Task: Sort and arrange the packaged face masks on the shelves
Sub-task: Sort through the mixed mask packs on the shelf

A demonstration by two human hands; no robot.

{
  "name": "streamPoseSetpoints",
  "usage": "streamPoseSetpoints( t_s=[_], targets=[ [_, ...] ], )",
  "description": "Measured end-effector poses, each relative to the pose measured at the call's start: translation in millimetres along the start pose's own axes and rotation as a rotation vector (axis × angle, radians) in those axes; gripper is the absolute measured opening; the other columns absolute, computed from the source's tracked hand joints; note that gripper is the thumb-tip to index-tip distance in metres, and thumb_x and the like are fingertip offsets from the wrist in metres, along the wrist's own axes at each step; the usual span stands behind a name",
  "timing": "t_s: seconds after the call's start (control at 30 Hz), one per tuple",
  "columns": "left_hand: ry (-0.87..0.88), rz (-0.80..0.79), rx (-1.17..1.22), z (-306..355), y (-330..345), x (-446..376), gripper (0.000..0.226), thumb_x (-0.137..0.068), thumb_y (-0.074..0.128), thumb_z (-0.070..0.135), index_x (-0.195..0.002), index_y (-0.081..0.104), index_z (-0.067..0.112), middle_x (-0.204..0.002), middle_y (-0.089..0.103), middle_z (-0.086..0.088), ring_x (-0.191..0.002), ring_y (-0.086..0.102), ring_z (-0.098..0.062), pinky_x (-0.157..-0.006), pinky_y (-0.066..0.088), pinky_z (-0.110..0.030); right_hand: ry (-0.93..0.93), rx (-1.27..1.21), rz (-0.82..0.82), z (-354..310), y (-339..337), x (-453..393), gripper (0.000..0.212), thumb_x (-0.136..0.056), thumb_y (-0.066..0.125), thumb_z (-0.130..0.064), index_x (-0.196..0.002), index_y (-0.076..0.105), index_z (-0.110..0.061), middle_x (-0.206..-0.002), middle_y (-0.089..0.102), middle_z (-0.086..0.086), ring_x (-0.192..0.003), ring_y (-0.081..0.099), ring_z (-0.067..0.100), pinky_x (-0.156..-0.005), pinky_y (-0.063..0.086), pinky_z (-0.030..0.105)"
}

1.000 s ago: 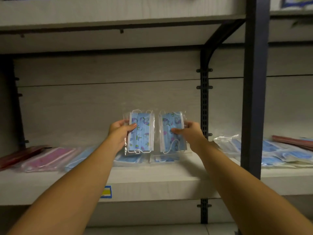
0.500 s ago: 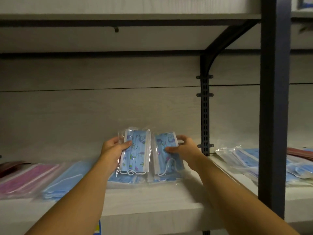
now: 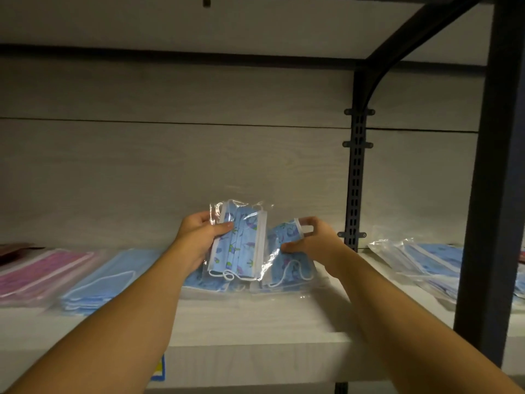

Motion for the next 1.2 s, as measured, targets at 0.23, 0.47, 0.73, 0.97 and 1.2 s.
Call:
streamPoseSetpoints(
  t_s=[0.23, 0.47, 0.73, 0.97, 1.2],
  targets=[
    [-0.025, -0.021, -0.021, -3, 6, 1, 0.017, -0.082, 0.076, -0.005, -0.096, 0.07, 0.002, -0.088, 0.078, -0.013, -0.082, 0.076, -0.03, -0.082, 0.06, -0.049, -0.105, 0.634, -0.031, 2, 9, 2, 0.1, -0.057, 0.094, -0.043, -0.139, 0.042, -0.021, -0.112, 0.064, 0.001, -0.096, 0.062, 0.019, -0.079, 0.053, 0.029],
    [-0.05, -0.034, -0.039, -6, 9, 3, 0.019, -0.082, 0.077, -0.005, -0.097, 0.069, 0.003, -0.088, 0.078, -0.012, -0.083, 0.076, -0.031, -0.085, 0.059, -0.052, -0.102, 0.74, 0.063, -2, -2, 7, 0.127, -0.05, 0.097, -0.051, -0.15, 0.027, -0.017, -0.138, 0.051, 0.009, -0.122, 0.054, 0.029, -0.101, 0.05, 0.045],
    [-0.074, -0.065, -0.028, -7, 17, 6, 0.018, -0.083, 0.075, -0.006, -0.096, 0.068, 0.004, -0.088, 0.078, -0.012, -0.085, 0.076, -0.03, -0.085, 0.059, -0.049, -0.166, 0.744, 0.281, -15, -30, 16, 0.088, -0.075, 0.088, -0.036, -0.144, 0.037, -0.013, -0.143, 0.039, 0.013, -0.12, 0.054, 0.032, -0.1, 0.049, 0.042],
    [-0.113, -0.116, -0.085, -17, 38, 12, 0.02, -0.085, 0.074, -0.005, -0.101, 0.067, 0.003, -0.103, 0.075, -0.02, -0.086, 0.075, -0.03, -0.081, 0.061, -0.044, -0.053, 0.679, 0.428, -6, -52, 15, 0.053, -0.086, 0.073, -0.008, -0.131, 0.044, -0.006, -0.135, 0.042, 0.016, -0.11, 0.057, 0.035, -0.087, 0.047, 0.039],
    [-0.104, -0.124, -0.327, -26, 49, 14, 0.026, -0.08, 0.084, 0.008, -0.102, 0.07, 0.009, -0.1, 0.076, -0.009, -0.089, 0.076, -0.025, -0.088, 0.06, -0.046, -0.042, 0.638, 0.451, -2, -57, 15, 0.046, -0.09, 0.068, -0.007, -0.128, 0.042, -0.004, -0.133, 0.043, 0.017, -0.1, 0.055, 0.033, -0.077, 0.042, 0.036]
  ],
)
Point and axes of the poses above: each hand's wrist, its own x-axis away from the middle knuckle, its own y-axis out of the palm, z = x × y, the point moved 10 cm from there along -x, towards the middle knuckle
